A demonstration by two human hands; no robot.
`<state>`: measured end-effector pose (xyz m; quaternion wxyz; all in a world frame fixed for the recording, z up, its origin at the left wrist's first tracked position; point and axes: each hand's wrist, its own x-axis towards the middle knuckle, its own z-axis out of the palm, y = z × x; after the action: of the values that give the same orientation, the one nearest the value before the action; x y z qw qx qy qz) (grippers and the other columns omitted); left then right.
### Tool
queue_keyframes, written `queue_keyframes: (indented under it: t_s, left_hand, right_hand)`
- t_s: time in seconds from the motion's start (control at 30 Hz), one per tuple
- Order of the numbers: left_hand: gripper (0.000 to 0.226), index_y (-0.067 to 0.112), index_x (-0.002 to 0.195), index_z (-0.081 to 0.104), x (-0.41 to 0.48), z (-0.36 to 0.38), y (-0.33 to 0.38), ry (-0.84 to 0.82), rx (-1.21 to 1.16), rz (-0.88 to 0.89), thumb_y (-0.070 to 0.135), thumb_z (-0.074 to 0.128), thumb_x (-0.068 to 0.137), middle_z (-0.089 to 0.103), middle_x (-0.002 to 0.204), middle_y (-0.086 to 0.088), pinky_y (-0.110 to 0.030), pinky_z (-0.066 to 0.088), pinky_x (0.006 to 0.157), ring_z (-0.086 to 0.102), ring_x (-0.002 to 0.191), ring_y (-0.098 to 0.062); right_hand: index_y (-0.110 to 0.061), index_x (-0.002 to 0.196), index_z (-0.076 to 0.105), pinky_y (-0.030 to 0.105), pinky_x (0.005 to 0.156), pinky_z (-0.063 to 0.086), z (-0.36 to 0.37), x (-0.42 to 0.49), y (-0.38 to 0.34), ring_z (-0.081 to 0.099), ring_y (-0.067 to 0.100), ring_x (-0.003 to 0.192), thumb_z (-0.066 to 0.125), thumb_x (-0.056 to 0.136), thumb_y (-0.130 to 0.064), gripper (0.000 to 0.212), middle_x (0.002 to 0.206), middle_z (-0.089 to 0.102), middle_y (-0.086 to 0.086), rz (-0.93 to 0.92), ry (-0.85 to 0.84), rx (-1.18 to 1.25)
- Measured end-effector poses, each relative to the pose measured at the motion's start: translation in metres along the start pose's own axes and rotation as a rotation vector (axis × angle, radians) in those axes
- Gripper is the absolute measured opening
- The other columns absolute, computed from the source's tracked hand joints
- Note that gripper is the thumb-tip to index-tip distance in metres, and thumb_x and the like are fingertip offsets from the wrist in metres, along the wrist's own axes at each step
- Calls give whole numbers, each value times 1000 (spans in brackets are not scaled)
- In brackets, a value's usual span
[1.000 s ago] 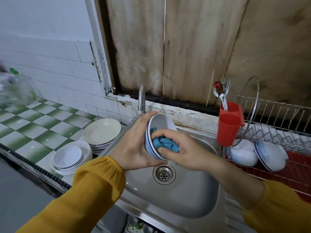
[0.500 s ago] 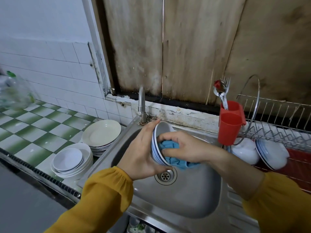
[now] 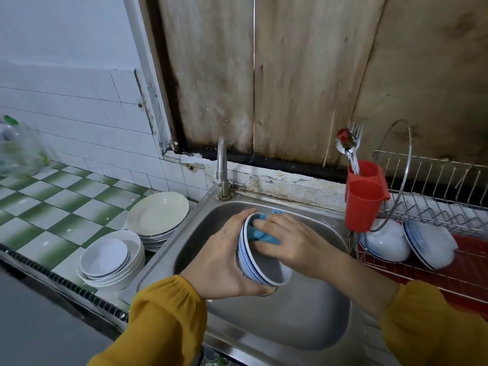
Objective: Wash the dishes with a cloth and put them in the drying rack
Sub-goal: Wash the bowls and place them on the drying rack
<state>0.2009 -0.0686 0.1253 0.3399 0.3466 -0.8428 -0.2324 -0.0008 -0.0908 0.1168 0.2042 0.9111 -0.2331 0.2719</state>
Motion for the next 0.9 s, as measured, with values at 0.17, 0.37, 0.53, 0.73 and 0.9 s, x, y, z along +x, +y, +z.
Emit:
queue_keyframes:
  t_s: [0.17, 0.37, 0.53, 0.73, 0.9]
  left_hand:
    - [116, 8, 146, 33, -1, 0, -15, 49, 30, 41, 40, 94, 52, 44, 142, 1, -20, 35, 110, 44, 132, -9]
    - [112, 18, 145, 29, 6, 14, -6, 83, 72, 72, 44, 92, 56, 45, 139, 5, -18, 36, 107, 46, 127, -5]
    - [109, 23, 143, 30, 10, 23, 0, 130, -7, 27, 48, 90, 56, 43, 139, 11, -21, 41, 105, 48, 126, -5]
    - [111, 18, 147, 28, 17, 33, 11, 58, 7, 89, 58, 84, 60, 44, 143, 4, -31, 43, 108, 47, 130, -10]
    - [115, 13, 147, 32, 19, 43, 17, -5, -80, 89, 60, 85, 56, 47, 138, 6, -31, 44, 106, 49, 127, -11]
  right_hand:
    - [-23, 93, 56, 26, 75, 44, -10, 8, -19, 49, 4, 85, 53, 84, -7, 18, 87, 56, -10, 376, -337, 474]
    - [-17, 100, 65, 29, 66, 59, -29, 34, -36, 73, 19, 82, 58, 94, -4, 16, 91, 74, 5, 1442, 441, 1630]
    - [-22, 99, 59, 29, 75, 58, -23, 41, -49, 69, 17, 93, 60, 92, -3, 21, 103, 70, 3, 1443, 457, 1302]
    - [-27, 94, 58, 29, 76, 57, -26, 20, -48, 70, 13, 90, 65, 89, -3, 25, 94, 72, 0, 1366, 547, 957]
    - [-31, 90, 63, 31, 82, 57, -40, -5, -56, 69, 14, 96, 68, 86, -1, 30, 95, 72, -6, 1258, 467, 1002]
